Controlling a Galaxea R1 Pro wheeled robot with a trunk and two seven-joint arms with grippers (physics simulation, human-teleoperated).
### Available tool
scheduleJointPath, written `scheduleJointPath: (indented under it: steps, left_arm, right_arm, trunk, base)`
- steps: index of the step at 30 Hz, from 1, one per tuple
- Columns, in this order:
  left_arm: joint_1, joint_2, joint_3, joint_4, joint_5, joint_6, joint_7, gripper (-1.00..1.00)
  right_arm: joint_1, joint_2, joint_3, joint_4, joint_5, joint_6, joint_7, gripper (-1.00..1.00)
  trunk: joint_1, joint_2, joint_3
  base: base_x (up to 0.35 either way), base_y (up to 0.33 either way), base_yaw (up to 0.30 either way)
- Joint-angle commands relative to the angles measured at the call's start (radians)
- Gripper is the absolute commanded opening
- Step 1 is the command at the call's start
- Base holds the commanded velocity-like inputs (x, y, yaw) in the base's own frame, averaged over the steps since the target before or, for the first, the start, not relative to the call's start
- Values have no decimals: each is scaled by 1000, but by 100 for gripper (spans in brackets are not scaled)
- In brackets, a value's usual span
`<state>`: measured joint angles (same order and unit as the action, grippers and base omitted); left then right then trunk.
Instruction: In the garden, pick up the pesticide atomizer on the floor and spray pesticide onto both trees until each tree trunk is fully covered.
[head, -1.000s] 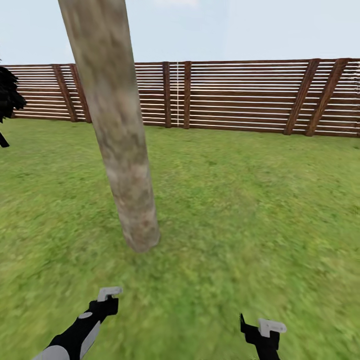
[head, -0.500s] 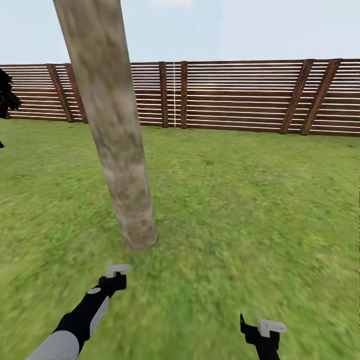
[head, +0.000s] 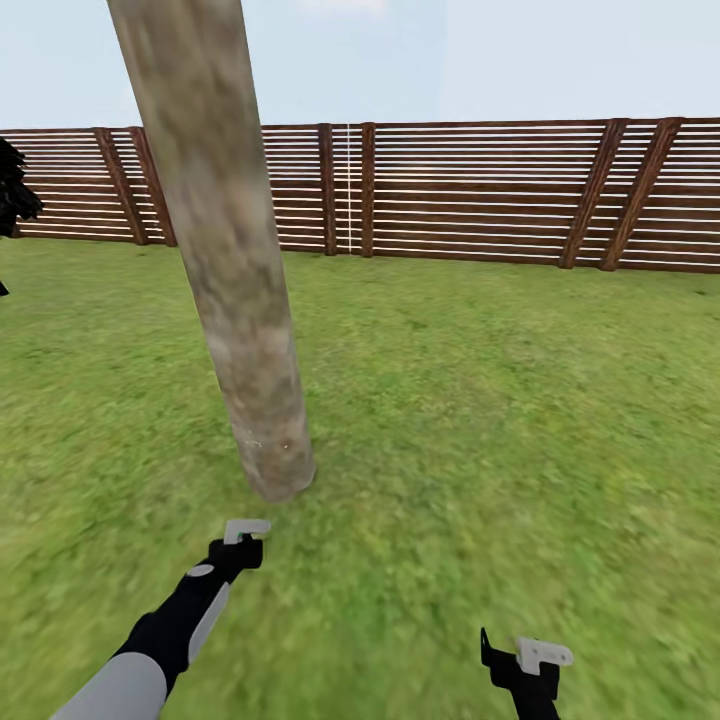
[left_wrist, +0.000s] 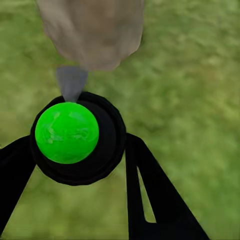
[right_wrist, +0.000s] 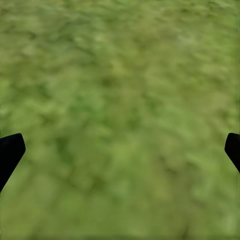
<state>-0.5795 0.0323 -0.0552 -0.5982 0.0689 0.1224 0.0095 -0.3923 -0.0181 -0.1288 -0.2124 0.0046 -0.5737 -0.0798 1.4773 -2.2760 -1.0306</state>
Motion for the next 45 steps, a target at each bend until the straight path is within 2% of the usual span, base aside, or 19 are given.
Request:
scheduleJointPath:
  steps: [1, 3, 4, 6, 11, 18, 20, 23, 25, 27, 29, 32, 34, 35, 38, 40, 41, 43, 45]
  left_arm:
    - [2, -1, 0, 0, -1, -1, 1, -100]
    - [7, -10, -2, -1, -2, -1, 24, -100]
    - [6, -15, -4, -5, 1, -1, 57, -100]
    - [6, -16, -4, -22, 3, 0, 74, -100]
    - [3, -15, -5, -46, 0, 2, 81, -100]
    - [13, -12, -8, -31, -4, -1, 92, -100]
    - [9, -17, -8, -29, -3, -2, 93, -100]
    - [5, -21, -10, 6, -3, -3, 94, -100]
    - [-1, -15, -11, 85, -5, -12, 95, -100]
    - [-2, -16, -12, 97, -6, -16, 94, -100]
    - [-2, -24, -11, 87, -3, -17, 93, -100]
    - [-2, -54, -11, 83, -2, -17, 93, -100]
    - [-2, -87, -11, 82, -4, -13, 93, -100]
    - [-2, -88, -10, 81, -4, -10, 94, -100]
    - [-2, -74, -6, 83, -6, -8, 96, -100]
    - [-1, -27, -3, 83, -5, -14, 96, -100]
    - [-1, -17, -3, 83, -5, -15, 96, -100]
    - [0, -13, -3, 80, -3, -16, 96, -100]
    - [0, -24, -6, 44, -3, -12, 96, -100]
  right_arm:
    - [0, 0, 0, 0, 0, 0, 0, 100]
    - [0, 1, 0, -1, 0, 0, 0, 100]
    - [0, 1, 0, -1, 0, 0, 0, 100]
    - [0, 1, 0, -1, 0, 0, 0, 100]
    - [0, 1, 0, -1, 0, 0, 0, 100]
    - [0, -1, 1, -1, 1, 0, 0, 100]
    - [0, -19, 1, -1, 2, 0, 1, 100]
    - [0, -23, 1, -1, 2, 0, 1, 100]
    - [0, -23, 2, -1, 2, 0, 2, 100]
    - [0, -23, 2, -1, 2, 0, 2, 100]
    - [0, -22, 2, 0, 2, 0, 2, 100]
    - [0, -22, 2, 0, 2, 0, 1, 100]
    - [0, -22, 2, 0, 2, 0, 1, 100]
    - [0, -22, 2, 0, 2, 0, 2, 100]
    - [0, -22, 2, 0, 2, 0, 2, 100]
    - [1, -22, 2, 0, 2, 0, 2, 100]
    - [1, -22, 2, 0, 2, 0, 1, 100]
    - [0, -22, 2, 1, 2, 1, 1, 100]
    - [0, -22, 2, 1, 2, 0, 1, 100]
  trunk:
    - [0, 0, 0]
    - [0, 0, 0]
    - [0, 0, 0]
    - [0, 0, 0]
    - [0, 0, 0]
    - [0, 0, 0]
    - [0, 0, 0]
    - [0, 0, 0]
    - [0, 0, 0]
    - [0, 0, 0]
    - [0, 0, 0]
    - [0, 0, 0]
    - [0, 0, 0]
    - [0, 0, 0]
    - [0, 0, 0]
    - [0, 0, 0]
    - [0, 0, 0]
    - [0, 0, 0]
    - [0, 0, 0]
  base:
    - [0, 0, 0]
    - [0, 0, 0]
    - [0, 0, 0]
    - [0, 0, 0]
    - [-1, 0, 0]
    - [-58, 0, 0]
    - [-1, 0, 0]
    - [0, 0, 0]
    - [0, 0, 0]
    - [0, 0, 0]
    - [0, 0, 0]
    - [0, 0, 0]
    - [15, 0, 0]
    - [170, 0, 0]
    - [229, 0, 0]
    - [46, 0, 0]
    - [14, 0, 0]
    - [5, 0, 0]
    - [-165, 0, 0]
